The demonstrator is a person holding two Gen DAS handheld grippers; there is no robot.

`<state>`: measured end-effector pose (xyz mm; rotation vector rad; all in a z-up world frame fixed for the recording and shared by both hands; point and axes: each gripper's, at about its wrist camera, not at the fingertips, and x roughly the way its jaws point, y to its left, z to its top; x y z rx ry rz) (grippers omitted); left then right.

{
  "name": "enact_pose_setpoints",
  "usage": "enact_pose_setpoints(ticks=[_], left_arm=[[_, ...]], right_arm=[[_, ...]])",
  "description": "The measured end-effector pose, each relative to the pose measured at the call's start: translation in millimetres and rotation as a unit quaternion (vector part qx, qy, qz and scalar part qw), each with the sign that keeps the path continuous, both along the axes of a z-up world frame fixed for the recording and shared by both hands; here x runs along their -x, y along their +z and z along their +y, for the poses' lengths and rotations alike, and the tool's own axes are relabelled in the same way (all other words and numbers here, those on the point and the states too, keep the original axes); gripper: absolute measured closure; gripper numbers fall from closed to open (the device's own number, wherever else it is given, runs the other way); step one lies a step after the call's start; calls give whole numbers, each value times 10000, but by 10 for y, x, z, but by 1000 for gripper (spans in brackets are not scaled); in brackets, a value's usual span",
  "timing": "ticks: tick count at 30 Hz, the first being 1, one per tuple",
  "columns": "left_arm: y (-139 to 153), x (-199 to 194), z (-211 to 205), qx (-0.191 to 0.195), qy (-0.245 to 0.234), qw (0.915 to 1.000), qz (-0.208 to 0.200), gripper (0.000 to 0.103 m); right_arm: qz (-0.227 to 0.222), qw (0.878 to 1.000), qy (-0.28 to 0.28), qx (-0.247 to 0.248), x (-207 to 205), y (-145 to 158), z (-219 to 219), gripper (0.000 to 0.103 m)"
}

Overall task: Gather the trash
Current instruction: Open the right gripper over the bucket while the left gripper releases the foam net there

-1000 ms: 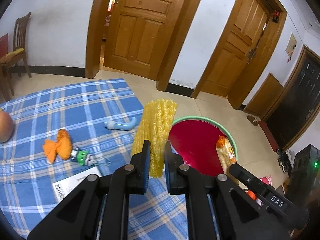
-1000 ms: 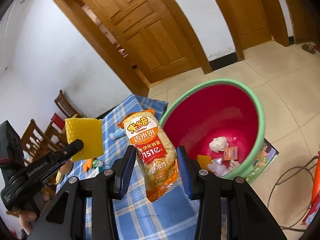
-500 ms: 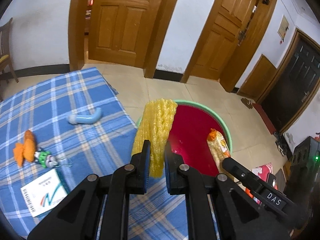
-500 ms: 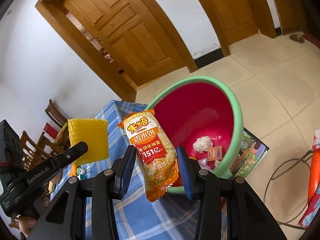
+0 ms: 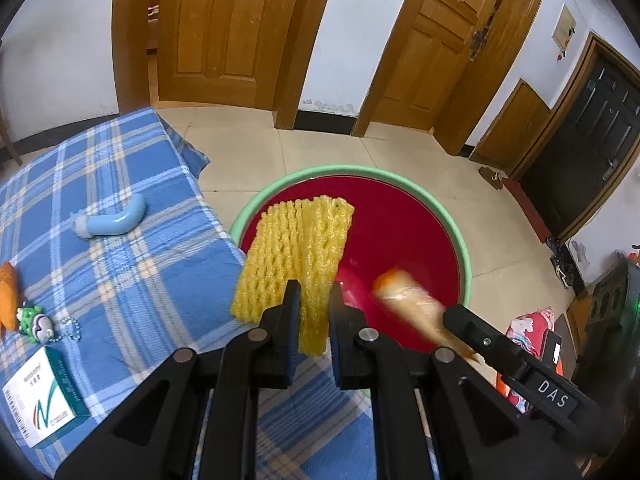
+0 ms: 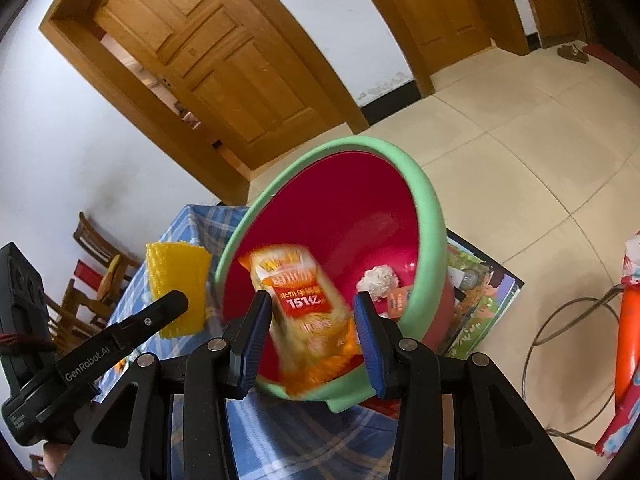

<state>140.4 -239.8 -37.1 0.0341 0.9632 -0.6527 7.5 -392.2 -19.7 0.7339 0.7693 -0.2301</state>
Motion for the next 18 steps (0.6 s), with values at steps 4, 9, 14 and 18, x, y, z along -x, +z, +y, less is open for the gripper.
enact_pose_setpoints(ticks=[4, 9, 14, 18], left_arm=[[-36, -30, -23, 19, 11, 10000, 62, 85], [-24, -32, 18, 34, 124, 9999, 67, 67], [11, -53, 83, 59, 212, 9998, 32, 51], [48, -35, 72, 24, 219, 9997, -36, 44]], right_arm=[[5, 10000, -41, 74, 1, 4, -27, 59], [-16, 9999, -64, 95, 11, 32, -23, 59], [-65, 9999, -36, 124, 26, 80, 4, 59], [-99, 9998, -49, 143, 46, 117, 16, 59]])
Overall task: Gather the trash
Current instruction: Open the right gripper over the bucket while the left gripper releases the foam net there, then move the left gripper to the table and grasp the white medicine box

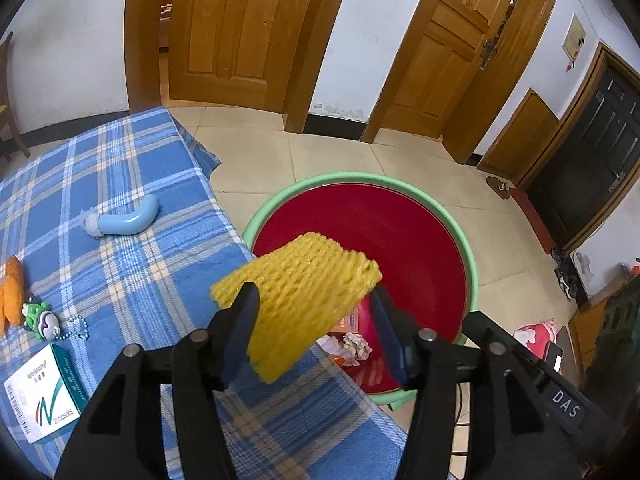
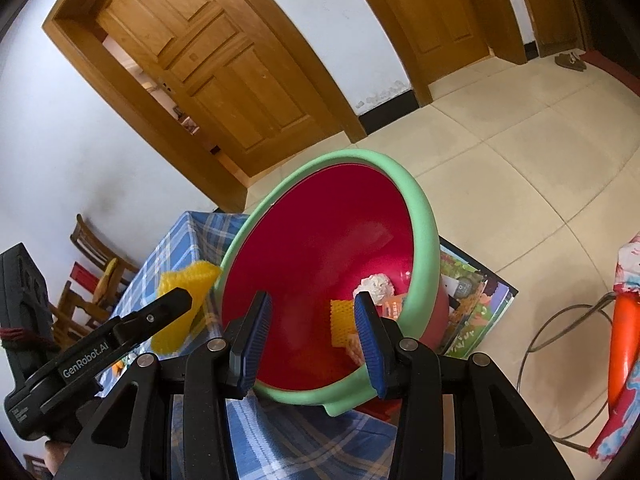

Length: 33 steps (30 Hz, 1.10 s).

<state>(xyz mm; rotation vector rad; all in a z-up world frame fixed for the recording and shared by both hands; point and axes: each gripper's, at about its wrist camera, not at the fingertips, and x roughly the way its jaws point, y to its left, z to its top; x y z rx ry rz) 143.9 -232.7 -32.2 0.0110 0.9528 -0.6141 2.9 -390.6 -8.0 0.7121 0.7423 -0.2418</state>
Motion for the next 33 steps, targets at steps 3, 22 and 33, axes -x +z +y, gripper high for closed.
enact_pose_setpoints(ticks=[3, 22, 33], left_arm=[[30, 11, 10, 68, -3, 10000, -35, 38], [139, -10, 111, 197, -1, 9997, -163, 30], [252, 109, 371, 162, 184, 9992, -304, 30]], right_arm=[[-24, 10000, -2, 25, 10, 17, -5, 59], [-83, 9999, -20, 63, 27, 77, 4, 59], [-187, 9996, 191, 114, 79, 197, 167, 55]])
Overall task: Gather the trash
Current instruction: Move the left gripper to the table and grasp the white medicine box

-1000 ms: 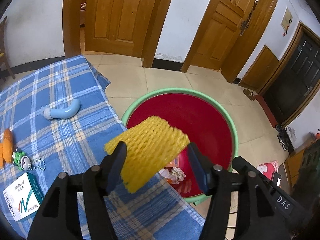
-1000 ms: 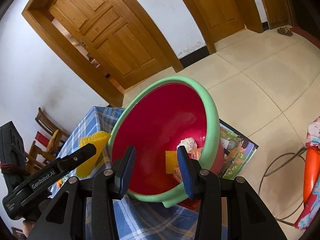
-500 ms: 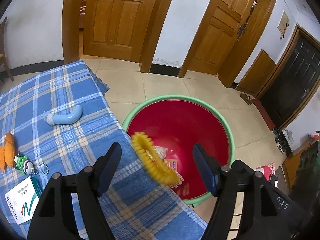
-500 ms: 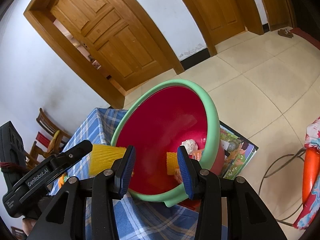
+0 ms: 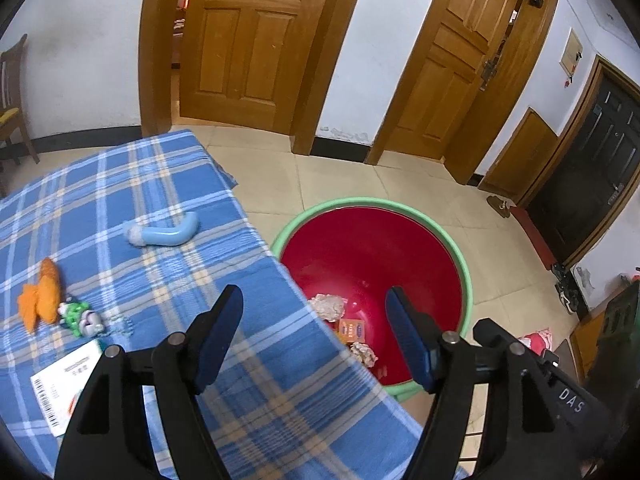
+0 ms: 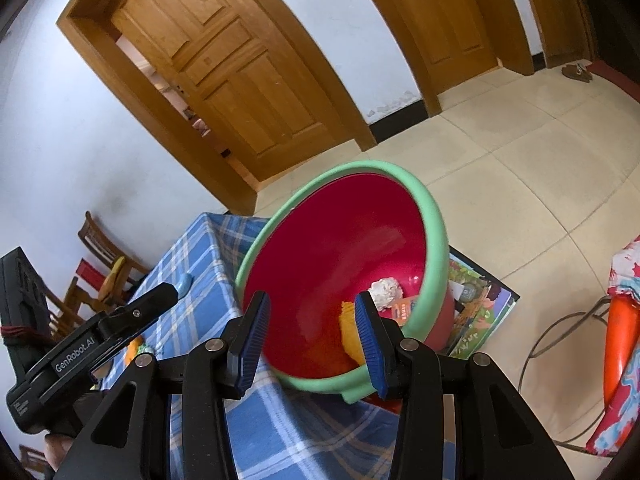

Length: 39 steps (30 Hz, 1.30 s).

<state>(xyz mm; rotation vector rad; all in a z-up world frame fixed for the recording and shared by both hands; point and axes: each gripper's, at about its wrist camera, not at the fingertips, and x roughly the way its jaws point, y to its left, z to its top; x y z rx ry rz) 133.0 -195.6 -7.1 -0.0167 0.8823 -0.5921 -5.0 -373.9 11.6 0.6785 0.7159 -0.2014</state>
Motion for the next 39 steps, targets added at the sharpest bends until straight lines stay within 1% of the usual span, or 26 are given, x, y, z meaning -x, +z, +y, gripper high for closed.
enact_pose_setpoints(ticks=[6, 10, 16, 19, 22, 26, 30, 33, 36, 39], left_arm=[[59, 37, 286, -124, 284, 9995, -108, 30], [67, 36, 531, -292, 556, 9979, -177, 30], [-3, -21, 952, -416, 1011, 9940, -108, 30], [-53, -59, 1163, -556, 1292, 9900, -111, 30], [-124, -106, 1362, -610, 1519, 9865, -30, 30], [-257, -203, 1636, -728, 1948, 9781, 72, 30], [-366, -267, 1851, -700, 2243, 9717, 242, 30], [-447, -314, 2002, -746, 2472, 9654, 356, 30], [-537, -329, 2113, -870, 2621, 9598, 511, 30], [-576, -266, 2153, -892, 2621, 9592, 580, 30]], right_arm=[[-71, 9998, 197, 60, 14, 84, 162, 51], [-90, 9994, 306, 105, 25, 127, 284, 49], [-70, 9988, 462, 177, 37, 159, 457, 47], [-34, 9983, 541, 212, 31, 156, 533, 47], [10, 9978, 630, 226, 15, 144, 608, 47], [44, 9971, 718, 257, 1, 144, 687, 46], [76, 9966, 771, 292, -4, 144, 753, 46], [98, 9963, 805, 284, -10, 139, 787, 46], [102, 9960, 838, 293, -11, 143, 817, 46], [111, 9956, 882, 296, -19, 143, 845, 46]])
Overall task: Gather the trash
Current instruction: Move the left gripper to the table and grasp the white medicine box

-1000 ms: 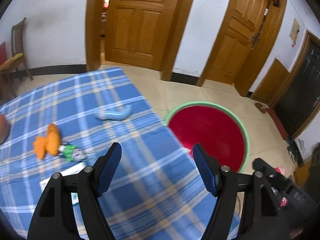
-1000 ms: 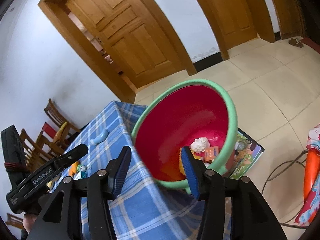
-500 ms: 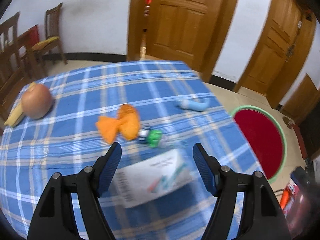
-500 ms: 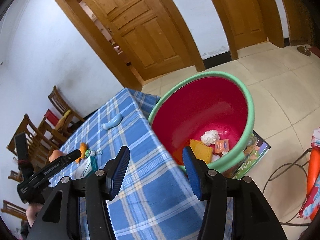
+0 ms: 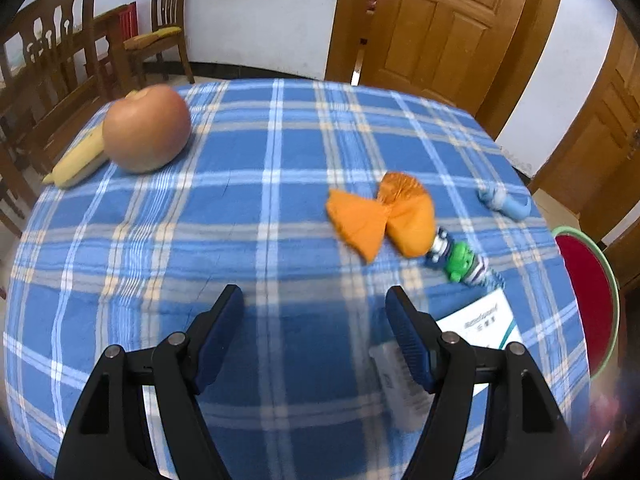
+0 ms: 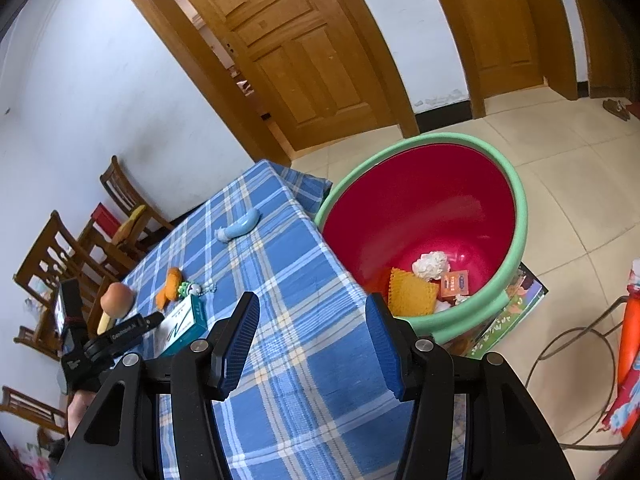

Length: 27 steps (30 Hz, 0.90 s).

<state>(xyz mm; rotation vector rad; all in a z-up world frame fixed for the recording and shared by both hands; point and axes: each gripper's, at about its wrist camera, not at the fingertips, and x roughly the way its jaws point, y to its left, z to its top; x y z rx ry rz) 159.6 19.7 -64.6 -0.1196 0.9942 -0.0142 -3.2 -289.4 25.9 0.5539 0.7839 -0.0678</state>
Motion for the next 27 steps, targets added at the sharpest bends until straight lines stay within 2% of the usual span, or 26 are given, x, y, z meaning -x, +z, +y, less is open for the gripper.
enact_pose_setpoints(ticks=[13, 20, 24, 27], left_arm=[[69, 499, -149, 60, -598, 9982, 36, 30], [235, 642, -216, 229, -785, 9964, -222, 30], [281, 643, -365, 384, -1134, 9925, -247, 30], [254, 626, -540, 363, -1426, 9889, -215, 30]], right_arm=[[18, 10000, 74, -41, 37, -27, 55, 46], [2, 10000, 73, -59, 62, -27, 51, 46], [7, 9999, 91, -71, 68, -35, 60, 46], [6, 9999, 95, -72, 73, -36, 57, 46]])
